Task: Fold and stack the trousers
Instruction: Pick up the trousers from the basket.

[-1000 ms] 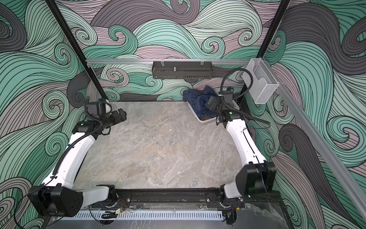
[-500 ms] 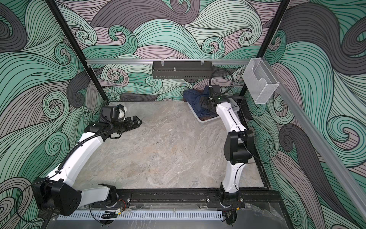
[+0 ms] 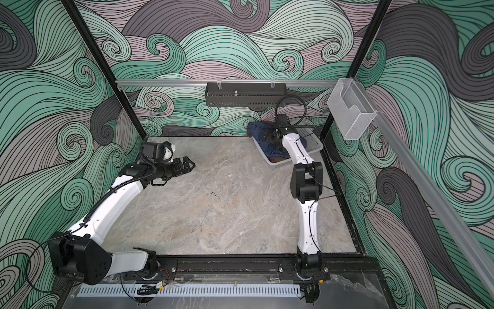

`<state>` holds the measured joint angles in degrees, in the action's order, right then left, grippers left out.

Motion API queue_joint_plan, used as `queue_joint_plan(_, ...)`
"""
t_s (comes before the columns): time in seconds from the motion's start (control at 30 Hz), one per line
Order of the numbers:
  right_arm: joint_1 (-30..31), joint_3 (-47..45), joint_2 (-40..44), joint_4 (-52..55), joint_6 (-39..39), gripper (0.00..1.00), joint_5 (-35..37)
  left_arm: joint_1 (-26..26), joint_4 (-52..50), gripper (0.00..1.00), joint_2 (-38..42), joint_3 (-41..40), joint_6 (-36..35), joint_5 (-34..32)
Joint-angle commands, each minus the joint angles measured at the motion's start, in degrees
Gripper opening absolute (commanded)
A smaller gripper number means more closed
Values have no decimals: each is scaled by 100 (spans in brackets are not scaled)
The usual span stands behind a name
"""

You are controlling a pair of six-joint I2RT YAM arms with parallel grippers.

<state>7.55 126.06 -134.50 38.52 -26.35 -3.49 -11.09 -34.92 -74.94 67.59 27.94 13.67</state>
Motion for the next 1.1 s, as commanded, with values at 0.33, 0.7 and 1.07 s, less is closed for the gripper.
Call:
queue_joint_plan(0.33,77,219,880,143,101,0,347,-60,-219,99,271,61,-43,-17)
queue_joint_plan(0.7,348,763,3266,315,471,0,317,-60,-638,99,1206,111,-102,-301)
queue_joint_plan(1.07,1278,2032,3802,414,-36,0,-919,-60,-1092,99,2258,192,-29,-547)
